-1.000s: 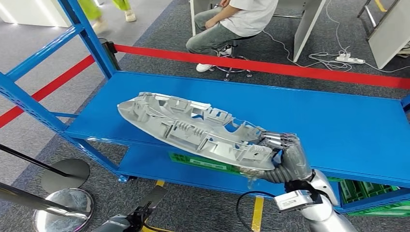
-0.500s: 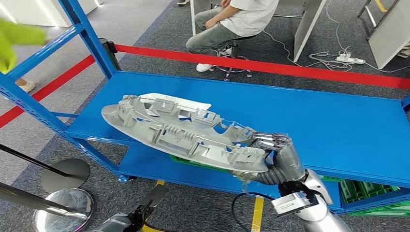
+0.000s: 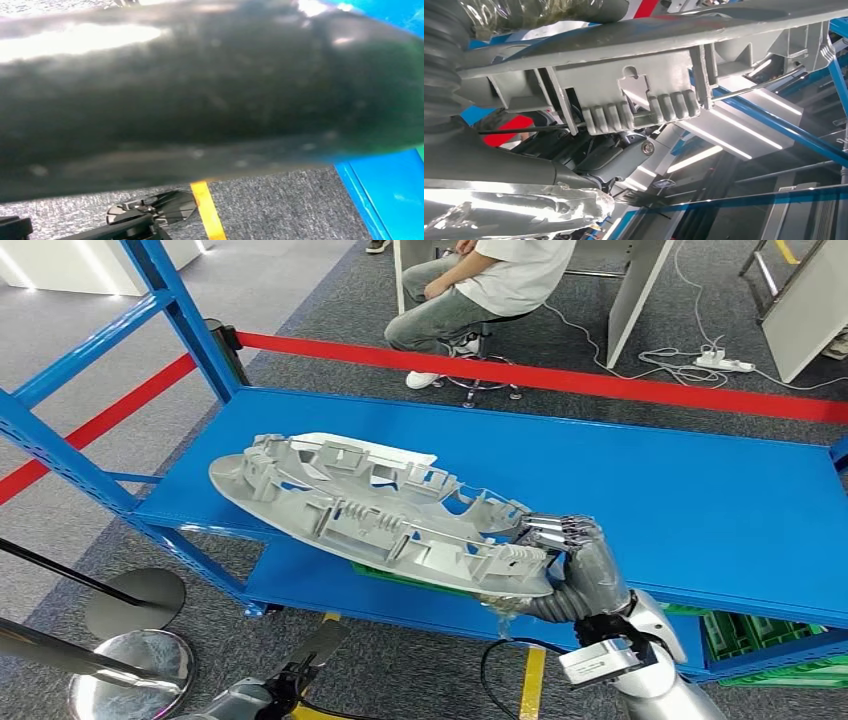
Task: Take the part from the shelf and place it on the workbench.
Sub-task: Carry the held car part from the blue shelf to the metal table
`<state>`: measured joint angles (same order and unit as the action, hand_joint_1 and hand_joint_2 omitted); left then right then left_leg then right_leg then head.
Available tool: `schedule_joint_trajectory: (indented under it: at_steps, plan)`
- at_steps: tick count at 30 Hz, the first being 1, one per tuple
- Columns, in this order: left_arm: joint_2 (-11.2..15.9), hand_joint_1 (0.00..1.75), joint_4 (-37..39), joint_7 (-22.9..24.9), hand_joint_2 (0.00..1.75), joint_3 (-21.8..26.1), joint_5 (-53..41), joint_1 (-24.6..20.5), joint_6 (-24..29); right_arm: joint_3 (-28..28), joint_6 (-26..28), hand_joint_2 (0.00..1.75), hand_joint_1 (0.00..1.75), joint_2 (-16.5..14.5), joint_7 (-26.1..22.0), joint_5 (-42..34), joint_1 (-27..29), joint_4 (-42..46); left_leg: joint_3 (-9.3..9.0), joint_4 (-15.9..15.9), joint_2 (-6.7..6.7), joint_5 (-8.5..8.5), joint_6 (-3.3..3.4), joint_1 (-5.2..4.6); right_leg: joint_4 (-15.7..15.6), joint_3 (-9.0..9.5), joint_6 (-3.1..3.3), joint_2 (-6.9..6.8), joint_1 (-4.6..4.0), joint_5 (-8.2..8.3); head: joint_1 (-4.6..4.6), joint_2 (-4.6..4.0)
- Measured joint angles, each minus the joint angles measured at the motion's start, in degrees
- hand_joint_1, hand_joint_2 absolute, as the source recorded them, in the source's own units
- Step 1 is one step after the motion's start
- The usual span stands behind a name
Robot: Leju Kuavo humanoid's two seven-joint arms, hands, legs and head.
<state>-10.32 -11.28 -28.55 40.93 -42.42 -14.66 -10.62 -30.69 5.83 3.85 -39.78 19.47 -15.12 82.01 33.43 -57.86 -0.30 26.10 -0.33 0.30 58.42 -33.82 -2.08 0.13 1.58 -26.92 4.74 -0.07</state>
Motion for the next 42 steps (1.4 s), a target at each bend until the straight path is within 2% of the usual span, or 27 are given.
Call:
schedule_joint_trajectory:
  at_steps: [42]
  plan:
    - [0.02, 0.0, 0.0, 0.11, 0.0, -0.03, 0.98, -0.3, 0.03, -0.01, 1.61, 1.75, 1.75, 0.0, 0.54, 0.92, -0.05, -0.04, 0.0, 0.0, 0.0, 0.0, 0.0, 0.0, 0.0, 0.0, 0.0, 0.0, 0.0, 0.0, 0.0, 0.0]
